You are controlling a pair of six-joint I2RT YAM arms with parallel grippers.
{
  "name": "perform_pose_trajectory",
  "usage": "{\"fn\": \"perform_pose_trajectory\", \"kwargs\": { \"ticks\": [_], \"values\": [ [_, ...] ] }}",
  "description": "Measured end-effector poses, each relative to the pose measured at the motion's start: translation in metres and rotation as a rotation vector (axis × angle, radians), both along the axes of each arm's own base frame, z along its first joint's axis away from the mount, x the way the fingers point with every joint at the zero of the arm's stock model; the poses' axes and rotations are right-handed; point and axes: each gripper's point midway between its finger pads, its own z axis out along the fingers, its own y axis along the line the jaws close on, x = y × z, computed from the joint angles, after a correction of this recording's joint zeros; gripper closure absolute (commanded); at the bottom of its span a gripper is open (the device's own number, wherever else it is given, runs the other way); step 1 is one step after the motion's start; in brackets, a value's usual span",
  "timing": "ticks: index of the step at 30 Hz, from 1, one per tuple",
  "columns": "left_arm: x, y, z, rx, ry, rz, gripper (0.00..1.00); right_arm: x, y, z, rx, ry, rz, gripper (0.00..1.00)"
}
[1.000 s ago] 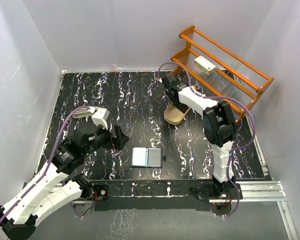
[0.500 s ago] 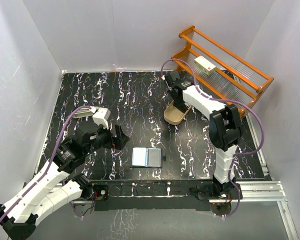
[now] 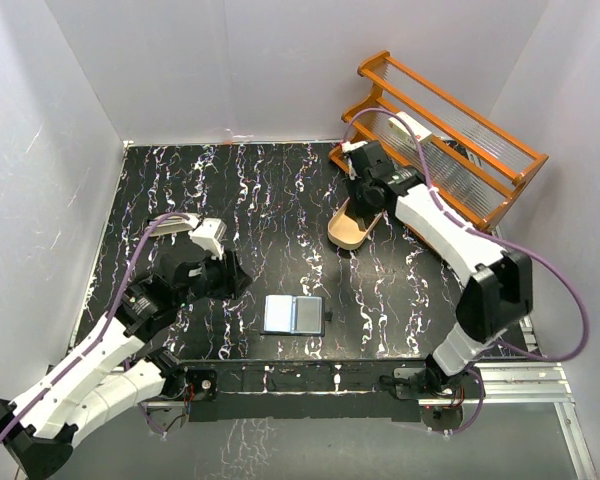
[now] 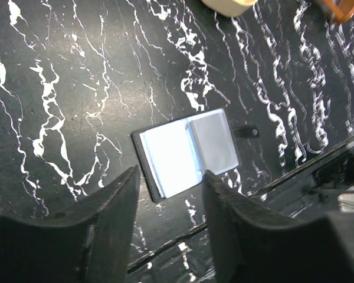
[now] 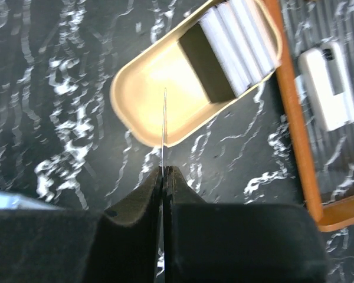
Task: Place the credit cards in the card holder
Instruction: Pick up the credit card from the storage box, then insert the credit card into the card holder.
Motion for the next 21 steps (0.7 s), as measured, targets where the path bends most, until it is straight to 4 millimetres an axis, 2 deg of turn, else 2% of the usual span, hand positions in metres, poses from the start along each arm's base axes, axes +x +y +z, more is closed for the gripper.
{"fn": "perform_pose_trajectory", "kwargs": {
  "ticks": [1,7,11,16,21],
  "values": [
    [-0.001,-0.001,-0.003,0.0,0.012,-0.001,0.85,-0.008,0.003,0.005,0.039,0.001,0.0,1.0],
    [-0.001,-0.008,-0.017,-0.005,0.076,0.0,1.0,-0.058,0.02,0.023,0.248,0.024,0.005,1.0],
    [-0.005,-0.013,-0.039,-0.018,0.152,0.012,1.0,-0.091,0.033,0.017,0.369,0.08,0.0,1.0],
    [-0.015,-0.022,-0.078,-0.023,0.297,0.022,1.0,-0.131,0.058,0.005,0.475,0.136,0.023,1.0],
    [-0.016,-0.028,-0.097,-0.021,0.369,0.035,1.0,-0.16,0.087,0.004,0.611,0.187,0.073,1.0]
  ]
}}
